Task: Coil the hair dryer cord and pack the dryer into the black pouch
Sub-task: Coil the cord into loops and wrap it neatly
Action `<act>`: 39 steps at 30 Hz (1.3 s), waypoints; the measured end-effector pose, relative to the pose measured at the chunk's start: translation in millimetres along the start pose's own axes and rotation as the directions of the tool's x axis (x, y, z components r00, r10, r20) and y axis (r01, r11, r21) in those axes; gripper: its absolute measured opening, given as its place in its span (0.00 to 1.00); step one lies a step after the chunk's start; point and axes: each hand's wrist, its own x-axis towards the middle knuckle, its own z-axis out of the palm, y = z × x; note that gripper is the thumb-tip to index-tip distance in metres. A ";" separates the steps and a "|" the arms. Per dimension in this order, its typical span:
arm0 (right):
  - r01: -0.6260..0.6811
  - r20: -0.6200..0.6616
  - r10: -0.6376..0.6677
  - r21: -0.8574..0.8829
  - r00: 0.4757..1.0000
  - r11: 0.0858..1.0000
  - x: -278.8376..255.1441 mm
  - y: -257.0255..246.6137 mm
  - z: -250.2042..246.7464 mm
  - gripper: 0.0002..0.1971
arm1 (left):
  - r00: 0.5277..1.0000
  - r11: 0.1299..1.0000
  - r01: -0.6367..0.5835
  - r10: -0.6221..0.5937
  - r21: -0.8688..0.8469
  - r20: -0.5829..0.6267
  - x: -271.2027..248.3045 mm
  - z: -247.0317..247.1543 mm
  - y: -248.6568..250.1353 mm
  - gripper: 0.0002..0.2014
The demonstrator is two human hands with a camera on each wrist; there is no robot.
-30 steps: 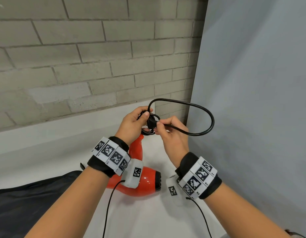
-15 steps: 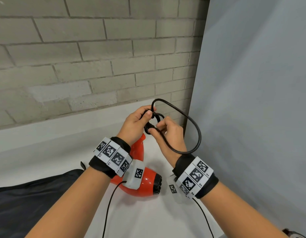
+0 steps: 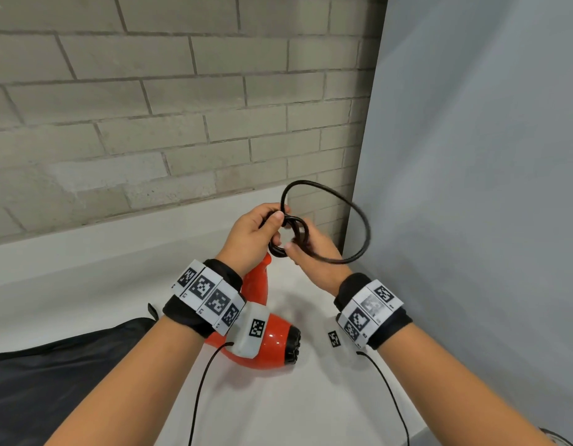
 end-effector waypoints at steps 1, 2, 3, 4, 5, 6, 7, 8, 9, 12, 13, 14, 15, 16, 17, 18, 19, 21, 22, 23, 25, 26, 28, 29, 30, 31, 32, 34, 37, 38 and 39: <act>-0.010 0.033 0.011 -0.023 0.999 1.000 -2.7 5.8 -3.6 0.09 | 1.000 1.000 0.018 -0.018 -0.016 -0.020 0.4 -1.1 -0.9 0.09; -0.051 0.064 0.057 -0.093 0.996 0.994 -5.1 14.0 -8.3 0.09 | 0.999 0.999 0.029 -0.030 -0.034 -0.035 1.1 -2.8 -1.6 0.09; -0.124 0.084 0.143 -0.194 0.986 0.973 -8.3 22.4 -13.7 0.10 | 0.999 0.999 0.030 -0.031 -0.042 -0.043 1.6 -4.9 -2.5 0.11; -0.216 0.096 0.257 -0.316 0.962 0.924 -11.2 32.6 -19.2 0.12 | 0.999 0.999 0.029 -0.030 -0.037 -0.045 1.9 -7.1 -2.7 0.13; -0.304 0.116 0.390 -0.443 0.913 0.844 -14.2 43.3 -24.3 0.12 | 0.999 0.999 0.027 -0.028 -0.028 -0.044 1.5 -9.0 -2.5 0.14; -0.365 0.135 0.520 -0.565 0.844 0.740 -17.6 53.1 -28.8 0.13 | 0.999 0.999 0.023 -0.024 -0.028 -0.045 1.0 -9.9 -1.7 0.15; -0.373 0.155 0.617 -0.676 0.771 0.636 -20.2 57.2 -31.5 0.14 | 0.999 0.999 0.021 -0.023 -0.031 -0.046 0.3 -10.0 -0.8 0.15; -0.357 0.164 0.683 -0.753 0.712 0.553 -22.5 57.5 -33.4 0.15 | 0.999 0.999 0.019 -0.021 -0.031 -0.045 -0.2 -9.4 0.0 0.14; -0.342 0.168 0.719 -0.793 0.674 0.505 -23.4 54.5 -34.3 0.16 | 0.999 0.999 0.021 -0.022 -0.026 -0.042 -0.3 -8.7 0.4 0.13; -0.331 0.234 0.680 -0.736 0.695 0.590 -18.8 40.0 -28.8 0.23 | 0.999 0.998 0.041 -0.042 -0.047 -0.018 -0.8 -7.8 0.4 0.12; -0.328 0.251 0.613 -0.664 0.749 0.672 -15.4 34.1 -25.3 0.26 | 0.999 0.996 0.051 -0.051 -0.070 -0.003 -1.1 -7.6 0.8 0.11; -0.303 0.263 0.522 -0.574 0.811 0.761 -12.1 26.6 -21.7 0.27 | 0.998 0.993 0.057 -0.056 -0.099 0.015 -1.5 -7.1 1.5 0.11; -0.253 0.267 0.417 -0.485 0.869 0.837 -9.0 19.2 -17.9 0.26 | 0.998 0.989 0.063 -0.059 -0.132 0.034 -2.2 -6.4 2.7 0.11; -0.189 0.270 0.312 -0.398 0.911 0.898 -6.0 12.9 -13.3 0.25 | 0.997 0.984 0.067 -0.060 -0.163 0.052 -2.8 -5.4 3.9 0.11; -0.132 0.273 0.220 -0.305 0.936 0.943 -2.9 7.0 -8.5 0.22 | 0.996 0.979 0.072 -0.060 -0.189 0.068 -3.8 -4.0 5.6 0.11; -0.086 0.279 0.143 -0.207 0.950 0.975 -0.3 1.7 -3.8 0.19 | 0.995 0.975 0.078 -0.062 -0.207 0.080 -4.4 -2.8 7.2 0.11; -0.056 0.274 0.088 -0.124 0.958 0.991 1.9 -1.3 0.4 0.16 | 0.994 0.972 0.083 -0.065 -0.222 0.089 -5.1 -1.8 9.1 0.11; -0.036 0.221 0.042 -0.030 0.974 0.999 5.0 -2.5 4.9 0.11 | 0.993 0.964 0.091 -0.068 -0.248 0.100 -6.0 -1.7 11.2 0.11; -0.052 0.192 0.056 -0.023 0.980 0.998 5.2 -1.0 4.3 0.10 | 0.992 0.961 0.098 -0.073 -0.260 0.103 -5.9 -2.8 11.1 0.11; -0.078 0.163 0.088 -0.065 0.983 0.995 4.6 0.4 2.6 0.11 | 0.991 0.957 0.105 -0.079 -0.270 0.106 -6.0 -4.8 10.8 0.12; -0.114 0.153 0.135 -0.139 0.979 0.984 2.5 5.6 -1.1 0.13 | 0.990 0.949 0.118 -0.089 -0.291 0.110 -5.1 -10.0 8.3 0.12; -0.112 0.181 0.137 -0.140 0.974 0.984 1.5 10.0 -2.2 0.13 | 0.989 0.947 0.123 -0.094 -0.298 0.112 -4.4 -12.4 6.9 0.12; -0.095 0.259 0.133 -0.154 0.957 0.984 -0.4 12.5 -1.9 0.17 | 0.988 0.945 0.131 -0.099 -0.301 0.119 -3.7 -14.4 5.8 0.12; -0.094 0.288 0.137 -0.157 0.948 0.983 -0.2 12.8 0.2 0.18 | 0.987 0.945 0.132 -0.098 -0.299 0.127 -3.9 -13.2 6.5 0.11; -0.093 0.307 0.134 -0.143 0.942 0.985 0.6 13.3 3.5 0.17 | 0.986 0.947 0.131 -0.094 -0.294 0.135 -4.3 -11.2 7.4 0.12; -0.089 0.318 0.116 -0.097 0.941 0.991 0.6 12.3 6.9 0.15 | 0.985 0.948 0.130 -0.091 -0.290 0.144 -4.8 -8.3 8.4 0.12; -0.083 0.326 0.087 -0.025 0.941 0.996 0.1 9.8 11.1 0.13 | 0.984 0.948 0.132 -0.092 -0.288 0.150 -5.2 -6.1 9.0 0.12; -0.108 0.310 0.077 0.086 0.948 0.990 -1.2 8.4 17.3 0.09 | 0.982 0.942 0.148 -0.103 -0.301 0.161 -5.2 -3.6 10.5 0.12; -0.186 0.200 0.179 0.015 0.963 0.983 -1.3 17.7 13.6 0.12 | 0.978 0.929 0.164 -0.108 -0.332 0.179 -5.2 -8.6 11.8 0.13; -0.222 0.158 0.226 -0.046 0.961 0.974 -0.6 23.4 8.5 0.14 | 0.975 0.928 0.168 -0.106 -0.332 0.197 -5.6 -11.2 12.1 0.13; -0.261 0.127 0.273 -0.103 0.954 0.960 0.6 27.6 2.9 0.14 | 0.970 0.929 0.173 -0.103 -0.328 0.220 -6.5 -13.6 12.6 0.13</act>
